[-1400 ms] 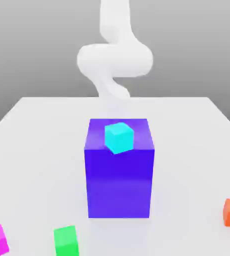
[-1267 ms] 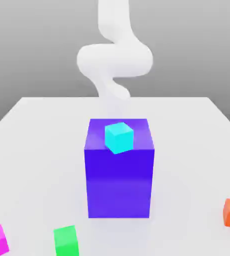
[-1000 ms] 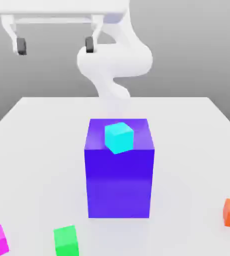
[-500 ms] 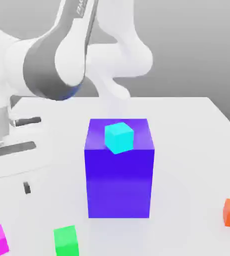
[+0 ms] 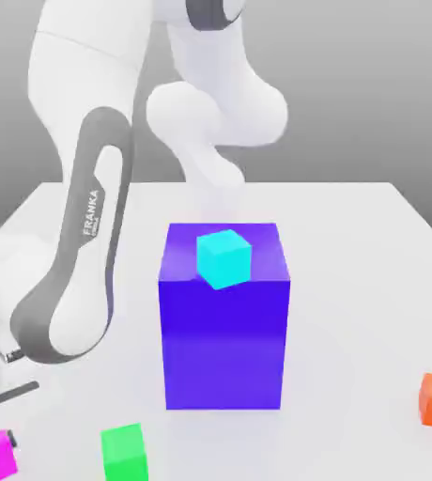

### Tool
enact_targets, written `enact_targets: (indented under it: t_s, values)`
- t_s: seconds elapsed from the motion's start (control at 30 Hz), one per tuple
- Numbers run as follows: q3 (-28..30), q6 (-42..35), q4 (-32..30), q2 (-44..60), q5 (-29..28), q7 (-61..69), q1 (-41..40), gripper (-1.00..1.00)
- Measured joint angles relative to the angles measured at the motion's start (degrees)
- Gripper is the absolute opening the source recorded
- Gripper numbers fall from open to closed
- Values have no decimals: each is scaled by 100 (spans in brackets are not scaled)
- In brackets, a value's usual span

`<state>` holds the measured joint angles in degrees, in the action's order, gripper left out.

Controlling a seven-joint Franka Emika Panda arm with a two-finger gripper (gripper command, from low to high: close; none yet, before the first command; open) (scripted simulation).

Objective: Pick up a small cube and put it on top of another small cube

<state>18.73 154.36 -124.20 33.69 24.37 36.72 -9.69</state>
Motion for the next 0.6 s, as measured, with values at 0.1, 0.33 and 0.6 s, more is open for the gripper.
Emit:
enact_targets:
  t_s: [0.1,0.33,0.6]
  values:
    - [101,-116,-45,-165,-103,-67,76,-100]
    - [660,-925,-272,-1605,-1352,-256,718,-100]
    - [659,-1648,-381,-3100,-2653,357,1082,-100]
